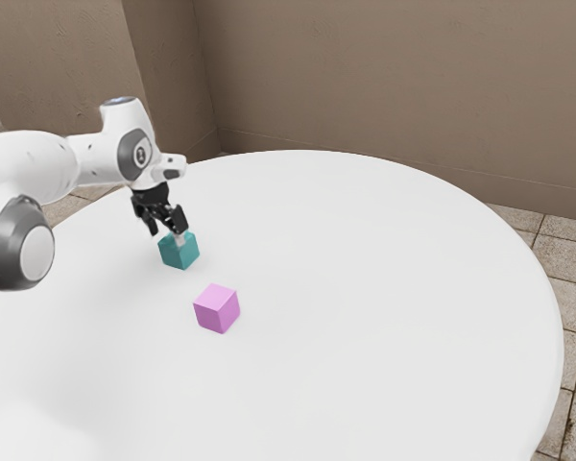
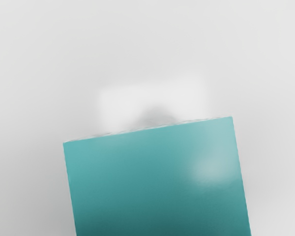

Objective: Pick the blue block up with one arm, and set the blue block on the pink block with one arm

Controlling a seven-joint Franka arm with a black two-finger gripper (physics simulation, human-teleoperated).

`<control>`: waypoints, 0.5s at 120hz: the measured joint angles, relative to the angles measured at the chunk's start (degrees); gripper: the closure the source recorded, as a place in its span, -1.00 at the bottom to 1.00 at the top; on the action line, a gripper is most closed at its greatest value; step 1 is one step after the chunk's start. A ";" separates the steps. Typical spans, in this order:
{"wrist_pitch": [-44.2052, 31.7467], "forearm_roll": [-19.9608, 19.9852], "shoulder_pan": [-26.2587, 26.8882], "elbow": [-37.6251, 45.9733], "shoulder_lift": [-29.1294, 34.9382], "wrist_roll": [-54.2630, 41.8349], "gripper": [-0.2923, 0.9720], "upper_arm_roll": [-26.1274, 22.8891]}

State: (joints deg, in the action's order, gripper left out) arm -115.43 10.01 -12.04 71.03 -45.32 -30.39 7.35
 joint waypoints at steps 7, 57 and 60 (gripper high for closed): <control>0.32 0.00 0.01 -1.23 -0.68 0.21 -0.54 -0.05; 1.30 0.09 0.04 -3.07 -3.13 2.39 -0.53 -0.50; 1.31 0.09 0.04 -3.07 -3.25 2.58 -0.53 -0.50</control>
State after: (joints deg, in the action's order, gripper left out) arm -114.12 10.10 -12.00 67.96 -48.57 -27.82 6.85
